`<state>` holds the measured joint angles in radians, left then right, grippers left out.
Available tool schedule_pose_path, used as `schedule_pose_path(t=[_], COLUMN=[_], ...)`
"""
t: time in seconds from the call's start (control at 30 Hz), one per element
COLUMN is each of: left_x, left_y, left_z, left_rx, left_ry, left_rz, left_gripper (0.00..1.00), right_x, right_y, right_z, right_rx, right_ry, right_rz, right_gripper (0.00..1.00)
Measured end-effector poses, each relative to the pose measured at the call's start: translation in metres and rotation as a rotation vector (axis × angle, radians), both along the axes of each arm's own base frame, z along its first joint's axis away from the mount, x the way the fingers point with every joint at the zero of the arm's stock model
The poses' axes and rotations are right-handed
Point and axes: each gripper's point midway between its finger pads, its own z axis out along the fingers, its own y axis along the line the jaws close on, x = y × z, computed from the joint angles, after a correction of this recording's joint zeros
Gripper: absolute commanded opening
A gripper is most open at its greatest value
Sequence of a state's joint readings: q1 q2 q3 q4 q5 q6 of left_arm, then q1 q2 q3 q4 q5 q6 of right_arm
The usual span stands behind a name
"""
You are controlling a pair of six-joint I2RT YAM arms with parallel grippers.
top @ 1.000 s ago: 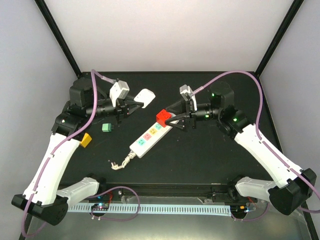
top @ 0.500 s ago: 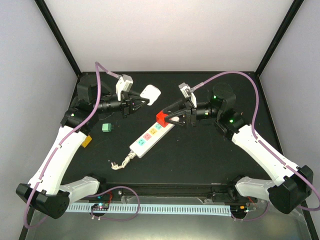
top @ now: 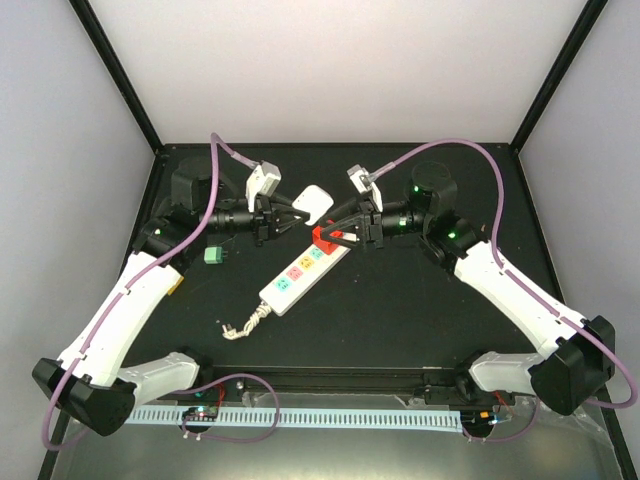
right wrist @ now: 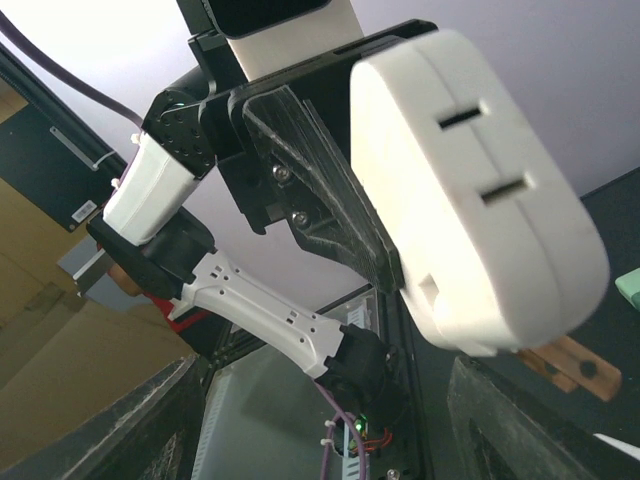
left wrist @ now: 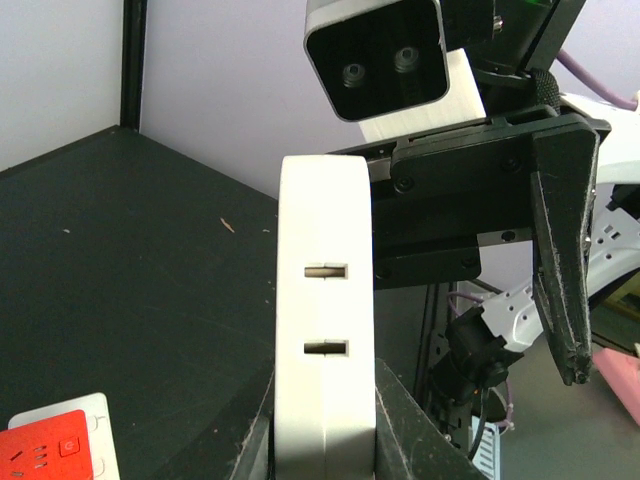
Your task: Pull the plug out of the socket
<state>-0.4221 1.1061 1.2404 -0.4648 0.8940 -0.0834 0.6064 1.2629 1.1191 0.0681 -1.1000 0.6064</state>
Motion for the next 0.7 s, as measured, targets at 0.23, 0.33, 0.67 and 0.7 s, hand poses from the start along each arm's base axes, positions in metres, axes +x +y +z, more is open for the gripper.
schedule_pose_path(t=[0.23,0.33,0.67,0.7], left_x=[-0.002,-0.003,-0.006,-0.007], left_y=[0.000,0.000,-0.001,-0.001], left_z=[-0.008,-0.007,-0.018,-0.018], left_rx=[0.017,0.020,0.036,0.036], left_ry=[-0.002,-0.010,-0.003,-0.003], left_rz=[-0.007,-0.010,-0.021,-0.023], left_gripper=[0.02,0.02,0.01,0.02], right_x=[0.003,0.005,0.005,0.004], right_y=[0.000,-0.001,-0.012,-0.012], right_z=[-0.010,-0.014,-0.010,-0.011], right_rx=[-0.032,-0.046,-0.061,-0.062], right_ry=[-0.007,-0.021,-0.092,-0.091], right_rz=[-0.021,-0.040,-0.108,-0.108], right_gripper=[0.69,0.69,0.68,0.67])
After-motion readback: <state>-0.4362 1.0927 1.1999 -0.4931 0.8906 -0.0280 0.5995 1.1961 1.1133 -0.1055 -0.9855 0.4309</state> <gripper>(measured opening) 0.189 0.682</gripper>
